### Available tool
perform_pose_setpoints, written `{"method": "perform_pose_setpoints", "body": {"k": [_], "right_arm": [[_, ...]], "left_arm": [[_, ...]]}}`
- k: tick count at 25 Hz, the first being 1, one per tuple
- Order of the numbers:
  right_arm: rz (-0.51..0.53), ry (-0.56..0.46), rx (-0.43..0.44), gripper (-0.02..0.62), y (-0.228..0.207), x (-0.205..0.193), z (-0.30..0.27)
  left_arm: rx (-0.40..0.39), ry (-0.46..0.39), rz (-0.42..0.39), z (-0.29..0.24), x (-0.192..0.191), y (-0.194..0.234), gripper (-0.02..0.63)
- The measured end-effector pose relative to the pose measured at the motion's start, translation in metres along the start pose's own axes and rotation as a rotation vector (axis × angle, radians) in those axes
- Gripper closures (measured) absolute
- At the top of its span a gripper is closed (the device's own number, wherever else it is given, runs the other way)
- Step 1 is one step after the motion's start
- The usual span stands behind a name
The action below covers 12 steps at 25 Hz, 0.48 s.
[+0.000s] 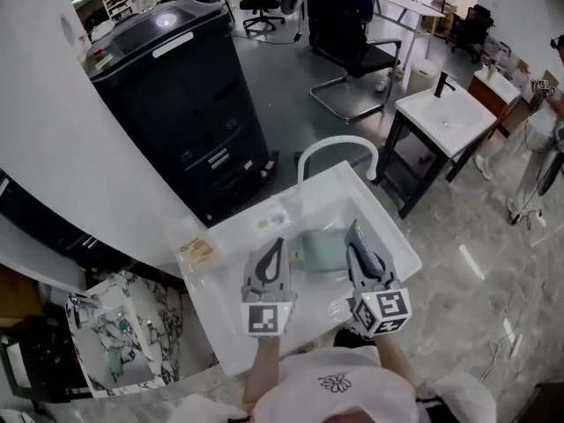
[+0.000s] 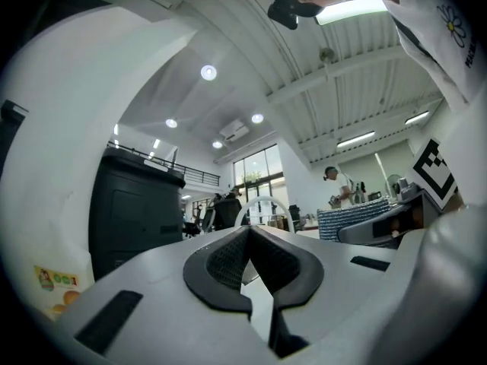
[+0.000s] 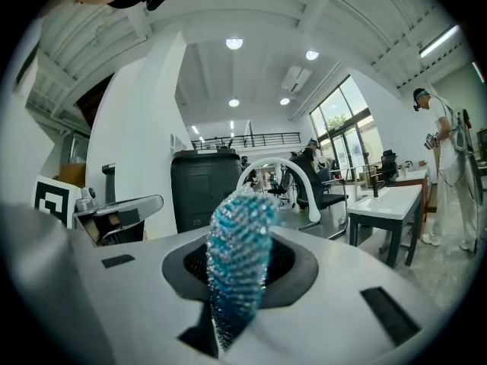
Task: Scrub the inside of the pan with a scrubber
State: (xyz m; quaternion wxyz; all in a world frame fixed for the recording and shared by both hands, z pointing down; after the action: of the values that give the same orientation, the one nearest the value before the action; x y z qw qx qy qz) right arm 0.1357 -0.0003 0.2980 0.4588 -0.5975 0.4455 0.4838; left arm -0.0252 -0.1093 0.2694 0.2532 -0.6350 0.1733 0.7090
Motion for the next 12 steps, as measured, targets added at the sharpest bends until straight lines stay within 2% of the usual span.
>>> {"method": "perform_pose_setpoints", "body": {"k": [7, 12], "right_arm": [[0.014, 0.005, 0.080, 0.537, -0.022, 0.007, -0.027], [0.007, 0.014, 0.110, 0.537, -0.036, 0.006, -0.035]], "left_arm": [[0.117, 0.014, -0.027, -0.010, -0.004, 0.010, 0.591], [0.136, 0.047, -0.079, -0.023, -0.011, 0.008, 0.591]]}}
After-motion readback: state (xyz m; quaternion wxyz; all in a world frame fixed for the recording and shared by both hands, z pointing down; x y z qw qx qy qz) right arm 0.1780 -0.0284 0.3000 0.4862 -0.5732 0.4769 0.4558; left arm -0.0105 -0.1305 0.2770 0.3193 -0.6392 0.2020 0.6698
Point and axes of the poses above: the fingertips, and each gripper's own axes: z backward along the fingers, y to its left, x out of its top, the point moved 5 cm from there along z, backward along the fingers, and after that the axes turned 1 degree about y, right-handed, at the moved point
